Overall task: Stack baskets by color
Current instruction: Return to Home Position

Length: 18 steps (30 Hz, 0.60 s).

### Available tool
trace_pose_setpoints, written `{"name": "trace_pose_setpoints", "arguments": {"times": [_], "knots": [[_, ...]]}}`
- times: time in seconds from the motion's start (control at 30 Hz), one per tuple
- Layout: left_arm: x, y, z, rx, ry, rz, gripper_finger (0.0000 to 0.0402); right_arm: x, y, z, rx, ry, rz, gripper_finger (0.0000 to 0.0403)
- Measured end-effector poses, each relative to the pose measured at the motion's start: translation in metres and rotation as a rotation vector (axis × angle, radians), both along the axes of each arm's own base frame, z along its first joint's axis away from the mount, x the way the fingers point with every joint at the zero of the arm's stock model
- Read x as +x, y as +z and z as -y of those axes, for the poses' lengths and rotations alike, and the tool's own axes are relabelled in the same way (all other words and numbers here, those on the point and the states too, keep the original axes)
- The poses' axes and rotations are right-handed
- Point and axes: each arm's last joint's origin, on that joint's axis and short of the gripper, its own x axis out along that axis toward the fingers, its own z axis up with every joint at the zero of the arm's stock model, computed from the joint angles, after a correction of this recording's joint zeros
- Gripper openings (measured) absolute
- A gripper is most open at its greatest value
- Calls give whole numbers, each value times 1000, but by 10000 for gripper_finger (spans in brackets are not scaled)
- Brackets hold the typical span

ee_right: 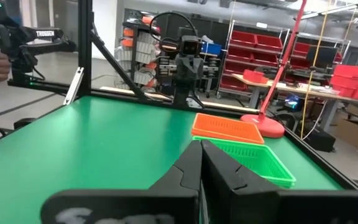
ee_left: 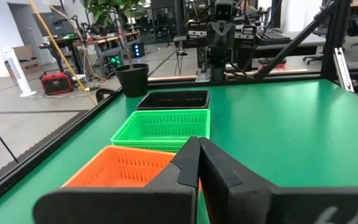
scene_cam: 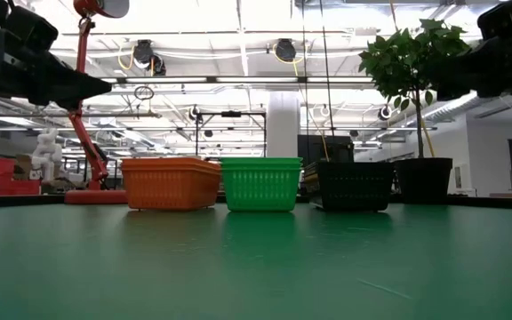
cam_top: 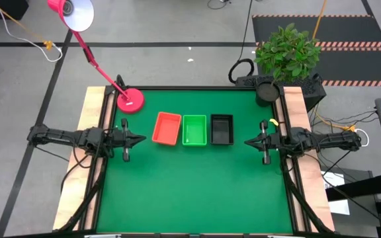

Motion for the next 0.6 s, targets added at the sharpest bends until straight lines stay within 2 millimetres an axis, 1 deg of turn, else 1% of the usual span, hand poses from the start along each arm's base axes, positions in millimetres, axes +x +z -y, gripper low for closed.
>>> {"name": "trace_pose_setpoints", "arguments": {"times": [0.1,0.37,0.6], "knots": [[0,0,0,7,-1,-1,3,0,-1,0,0,0,-8,0],[0,0,0,59,-24,-7,3,0,-1,0,0,0,-10,0],[1,-2,-5,95,-27,-1,3,0,-1,0,0,0,-10,0]]}}
